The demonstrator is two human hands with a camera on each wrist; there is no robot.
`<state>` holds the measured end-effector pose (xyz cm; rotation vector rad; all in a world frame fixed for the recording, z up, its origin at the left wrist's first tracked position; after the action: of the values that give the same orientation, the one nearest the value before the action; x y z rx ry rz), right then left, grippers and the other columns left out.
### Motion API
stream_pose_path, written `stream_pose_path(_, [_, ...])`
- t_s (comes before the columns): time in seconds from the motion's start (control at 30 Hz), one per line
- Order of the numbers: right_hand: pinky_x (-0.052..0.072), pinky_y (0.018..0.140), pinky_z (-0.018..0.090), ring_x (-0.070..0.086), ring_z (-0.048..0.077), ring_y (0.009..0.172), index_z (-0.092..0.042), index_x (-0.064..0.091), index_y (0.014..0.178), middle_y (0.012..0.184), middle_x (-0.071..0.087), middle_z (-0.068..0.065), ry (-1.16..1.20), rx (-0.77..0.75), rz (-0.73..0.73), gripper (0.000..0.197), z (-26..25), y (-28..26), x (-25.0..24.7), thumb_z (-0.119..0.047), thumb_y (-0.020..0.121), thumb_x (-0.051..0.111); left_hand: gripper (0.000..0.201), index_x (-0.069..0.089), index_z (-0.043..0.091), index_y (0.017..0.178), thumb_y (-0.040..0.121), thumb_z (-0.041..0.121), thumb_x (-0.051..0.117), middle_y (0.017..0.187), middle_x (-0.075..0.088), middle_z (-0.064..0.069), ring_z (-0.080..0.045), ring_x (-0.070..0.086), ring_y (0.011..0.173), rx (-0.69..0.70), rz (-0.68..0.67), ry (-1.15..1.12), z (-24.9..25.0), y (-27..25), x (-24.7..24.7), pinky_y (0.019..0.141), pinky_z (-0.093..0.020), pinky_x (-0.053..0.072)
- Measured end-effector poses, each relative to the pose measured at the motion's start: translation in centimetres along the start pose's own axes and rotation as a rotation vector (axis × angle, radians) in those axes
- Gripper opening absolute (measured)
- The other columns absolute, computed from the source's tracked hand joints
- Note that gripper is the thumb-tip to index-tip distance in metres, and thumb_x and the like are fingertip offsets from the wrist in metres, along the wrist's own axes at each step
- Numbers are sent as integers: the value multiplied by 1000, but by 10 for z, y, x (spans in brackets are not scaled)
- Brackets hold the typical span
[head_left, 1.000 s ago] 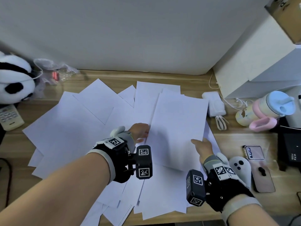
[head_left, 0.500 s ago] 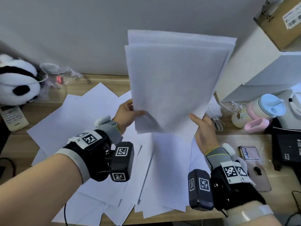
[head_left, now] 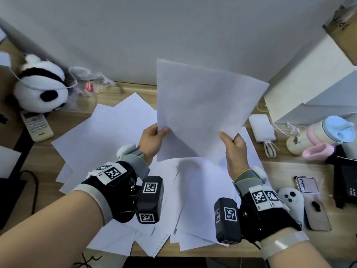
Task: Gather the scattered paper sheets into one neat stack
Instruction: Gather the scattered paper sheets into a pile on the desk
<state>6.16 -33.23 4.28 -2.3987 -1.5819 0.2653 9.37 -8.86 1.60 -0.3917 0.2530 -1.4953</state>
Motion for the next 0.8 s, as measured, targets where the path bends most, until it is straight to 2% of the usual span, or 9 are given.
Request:
stream_pose_path(0.1, [43,69,10,55,5,85,-11,54,121,103,58,-2,-99,7,23,33,12,5,8,-7,88,56,20,62,19,83,90,6,49,88,63,-7,-21,56,78,-43,161,-50,-8,6,-41,74,-31,47])
stream_pose_path(0.2, [37,64,25,46,17,81,3,58,115,91,50,6,-377,187,-86,31,64,2,33,-2,84,55,17,52,13,74,88,5,47,76,52,-6,-27,49,84,-211,403,-21,-40,0,-102,68,-29,38])
stream_pose_path(0.27, [39,71,28,48,19,87,-2,60,114,97,52,7,-560,300,-279,31,105,-11,60,-2,84,54,21,58,9,84,94,4,41,99,60,-13,-33,55,110,-353,466,128,-57,-15,-132,83,-31,41])
stream_pose_path(0.33, [43,76,25,55,22,97,-4,55,124,108,57,7,-666,314,-377,41,129,-21,79,-6,83,58,35,59,5,121,98,5,33,133,56,-14,-26,49,130,-473,413,462,-59,-34,-147,98,-27,39])
stream_pose_path(0.43, [48,81,30,60,24,108,-8,55,120,115,63,6,-779,245,-383,42,139,-23,99,-15,79,63,39,49,2,134,99,7,33,142,50,-15,-26,46,133,-526,379,628,-71,-32,-164,81,-17,44])
stream_pose_path(0.5, [47,76,28,62,23,100,-11,57,115,107,62,1,-833,216,-401,40,139,-25,108,-21,78,65,38,48,2,134,97,8,40,140,51,-15,-26,46,133,-522,397,610,-70,-34,-169,86,-16,45])
stream_pose_path(0.63, [44,75,25,61,26,94,-16,67,105,101,67,5,-917,207,-421,23,141,-26,109,-22,84,57,37,52,4,129,92,1,47,132,58,-16,-26,49,126,-430,327,673,-59,-33,-170,95,-23,40])
stream_pose_path(0.73, [40,67,25,51,24,77,-17,57,75,78,56,5,-791,294,-284,7,140,-27,71,-21,80,54,40,45,-1,133,93,5,46,137,53,-19,-15,56,83,-474,440,110,-79,-28,-172,55,-12,44])
stream_pose_path(0.8, [40,67,31,46,24,76,-12,55,72,76,50,8,-615,406,-149,7,145,-35,35,-13,79,53,38,45,-3,131,94,7,44,118,62,-14,-11,46,64,-451,410,30,-82,-25,-164,44,-6,39])
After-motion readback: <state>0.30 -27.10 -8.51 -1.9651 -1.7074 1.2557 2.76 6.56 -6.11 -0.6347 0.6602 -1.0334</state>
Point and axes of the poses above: each hand's wrist, its own y-axis towards the middle knuckle, its own x-axis out of the palm, z = x × y, the point moved 10 cm from there along y, towards the middle knuckle
